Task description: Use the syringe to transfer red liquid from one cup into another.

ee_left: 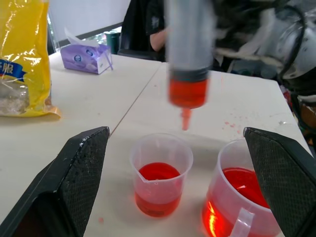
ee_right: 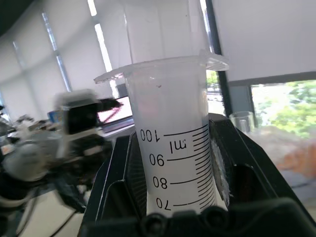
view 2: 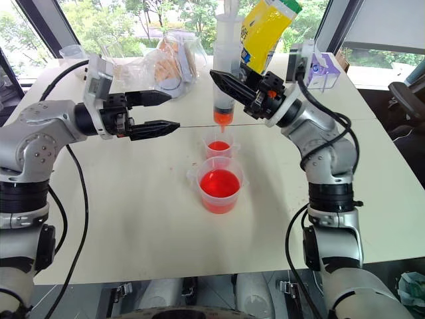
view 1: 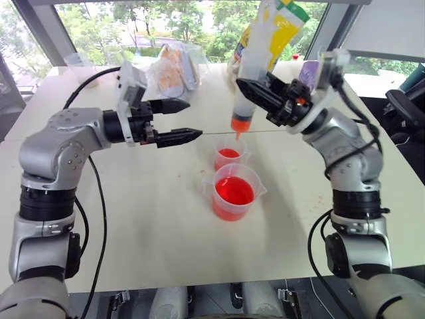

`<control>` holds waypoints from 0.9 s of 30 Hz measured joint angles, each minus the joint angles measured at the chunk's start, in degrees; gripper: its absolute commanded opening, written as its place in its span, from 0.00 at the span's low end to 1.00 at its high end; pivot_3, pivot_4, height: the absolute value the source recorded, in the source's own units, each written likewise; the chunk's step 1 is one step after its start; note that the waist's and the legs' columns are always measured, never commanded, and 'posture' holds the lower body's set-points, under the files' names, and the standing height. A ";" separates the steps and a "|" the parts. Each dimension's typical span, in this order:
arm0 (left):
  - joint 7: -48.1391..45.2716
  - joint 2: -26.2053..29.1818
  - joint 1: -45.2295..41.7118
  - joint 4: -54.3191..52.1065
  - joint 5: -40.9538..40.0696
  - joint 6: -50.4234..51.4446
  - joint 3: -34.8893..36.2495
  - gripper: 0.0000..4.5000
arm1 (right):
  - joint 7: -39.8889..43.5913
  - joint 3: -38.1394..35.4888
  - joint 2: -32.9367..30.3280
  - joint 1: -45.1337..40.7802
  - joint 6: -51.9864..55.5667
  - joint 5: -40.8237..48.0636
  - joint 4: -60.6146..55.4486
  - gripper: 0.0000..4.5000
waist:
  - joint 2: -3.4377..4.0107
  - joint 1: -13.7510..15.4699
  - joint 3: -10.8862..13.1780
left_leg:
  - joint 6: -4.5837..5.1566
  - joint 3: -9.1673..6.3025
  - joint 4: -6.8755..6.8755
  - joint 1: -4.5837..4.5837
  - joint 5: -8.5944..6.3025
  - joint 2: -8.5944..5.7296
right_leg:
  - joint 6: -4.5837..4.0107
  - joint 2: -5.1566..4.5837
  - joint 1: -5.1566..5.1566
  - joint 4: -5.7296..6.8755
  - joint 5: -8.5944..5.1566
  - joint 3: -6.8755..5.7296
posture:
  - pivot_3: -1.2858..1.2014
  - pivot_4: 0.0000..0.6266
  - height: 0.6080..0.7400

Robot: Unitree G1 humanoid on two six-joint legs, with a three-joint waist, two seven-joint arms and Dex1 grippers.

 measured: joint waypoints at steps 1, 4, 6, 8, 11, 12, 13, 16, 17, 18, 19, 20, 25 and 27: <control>0.60 -0.24 -0.01 -0.43 -0.65 0.67 0.27 0.99 | 0.93 0.41 1.12 -0.38 -2.70 -1.81 3.30 0.31 | 0.00 -0.10 0.00 | 0.00 0.00 0.00 0.00 0.00 0.01 | 0.00 0.00 -0.01 0.00 0.00 0.00 | 0.52 0.24 1.00; 1.37 -0.98 -0.20 -1.87 -2.41 1.72 0.43 0.99 | 2.24 1.26 3.12 -0.30 -7.03 -5.15 8.72 0.31 | 0.01 -0.16 0.01 | 0.00 0.00 -0.01 -0.01 0.00 0.01 | 0.00 0.00 -0.02 0.01 0.00 0.01 | 0.52 0.24 1.00; 1.99 -1.60 -1.51 -2.16 -3.93 2.48 0.44 0.99 | 2.86 1.41 4.05 0.09 -8.85 -6.64 10.49 0.31 | 0.01 -0.04 0.01 | -0.01 -0.01 -0.01 -0.03 0.01 0.01 | 0.00 0.00 -0.03 0.02 0.00 0.00 | 0.52 0.24 1.00; 2.26 -1.86 -3.05 -2.18 -4.61 2.82 0.61 0.99 | 3.20 1.47 4.38 0.25 -9.62 -7.16 10.92 0.31 | 0.01 -0.08 0.01 | -0.01 0.00 -0.01 -0.02 0.01 0.01 | 0.00 -0.01 -0.03 0.02 0.00 0.00 | 0.52 0.24 1.00; 3.25 -5.19 -7.15 -0.01 -4.67 1.89 0.71 0.99 | 3.63 1.27 4.72 0.88 -10.82 -8.04 11.19 0.31 | 0.01 0.05 0.00 | -0.02 -0.01 0.00 -0.02 0.01 -0.02 | 0.00 -0.03 -0.01 0.01 0.01 -0.02 | 0.52 0.24 1.00; 3.68 -6.58 -8.79 1.15 -4.74 1.45 0.72 0.99 | 3.74 1.30 4.84 1.24 -10.94 -8.29 11.20 0.31 | 0.01 0.03 0.01 | -0.02 -0.02 0.00 -0.02 0.01 -0.02 | 0.01 -0.02 -0.01 0.02 0.01 -0.02 | 0.52 0.24 1.00; 4.08 -7.44 -9.96 2.05 -4.86 1.28 0.72 0.99 | 3.80 1.43 4.95 1.44 -10.96 -8.61 11.20 0.31 | 0.01 -0.04 0.01 | -0.02 -0.01 0.00 -0.02 0.01 -0.02 | 0.01 -0.02 -0.01 0.02 0.01 -0.02 | 0.52 0.24 1.00; 4.50 -10.06 -13.39 5.18 -4.96 0.33 0.70 0.99 | 4.19 1.62 5.06 2.22 -11.00 -9.19 11.20 0.31 | 0.01 -0.17 0.01 | -0.02 0.00 -0.01 -0.01 0.01 -0.02 | 0.01 -0.01 -0.02 0.02 0.01 -0.02 | 0.52 0.24 1.00; 4.47 -10.73 -14.11 6.19 -4.65 -0.09 0.58 0.99 | 4.21 1.61 5.08 2.44 -11.00 -9.32 11.20 0.31 | 0.01 -0.31 0.01 | -0.02 0.01 -0.01 0.01 0.01 -0.01 | 0.01 0.00 -0.02 0.03 0.01 -0.01 | 0.52 0.24 1.00; 4.41 -10.90 -14.36 6.66 -4.39 -0.41 0.34 0.99 | 4.22 1.62 5.11 2.52 -11.00 -9.40 11.20 0.31 | 0.02 -0.41 0.01 | -0.02 0.01 -0.01 0.01 0.01 -0.01 | 0.01 0.01 -0.02 0.04 0.01 -0.01 | 0.52 0.24 1.00; 4.21 -11.21 -14.66 7.49 -3.90 -0.86 0.06 0.99 | 4.22 1.60 5.10 2.66 -10.99 -9.50 11.17 0.31 | 0.02 -0.41 0.01 | -0.03 0.01 -0.02 0.02 0.02 0.00 | 0.01 0.02 -0.02 0.05 0.01 -0.01 | 0.52 0.24 1.00; 4.00 -11.63 -15.09 8.53 -3.46 -1.14 -0.35 0.99 | 4.23 1.61 5.13 2.87 -10.98 -9.53 11.09 0.31 | 0.02 -0.33 0.01 | -0.04 0.00 -0.02 0.01 0.02 0.00 | 0.01 0.02 -0.02 0.05 0.01 -0.02 | 0.52 0.24 1.00; 3.28 -14.47 -15.87 12.01 -0.43 -2.01 -3.51 0.99 | 4.25 2.41 5.48 3.38 -10.67 -9.54 10.08 0.31 | 0.02 -0.13 0.01 | -0.04 0.01 -0.01 0.00 0.03 -0.02 | 0.01 -0.01 -0.02 0.05 0.01 -0.01 | 0.52 0.24 1.00; 2.91 -15.01 -15.91 12.71 0.09 -2.50 -4.03 0.99 | 4.20 2.47 5.49 3.51 -10.53 -9.55 9.69 0.31 | 0.02 -0.13 0.01 | -0.04 0.01 -0.01 0.00 0.02 -0.02 | 0.01 -0.01 -0.02 0.04 0.01 -0.01 | 0.52 0.24 1.00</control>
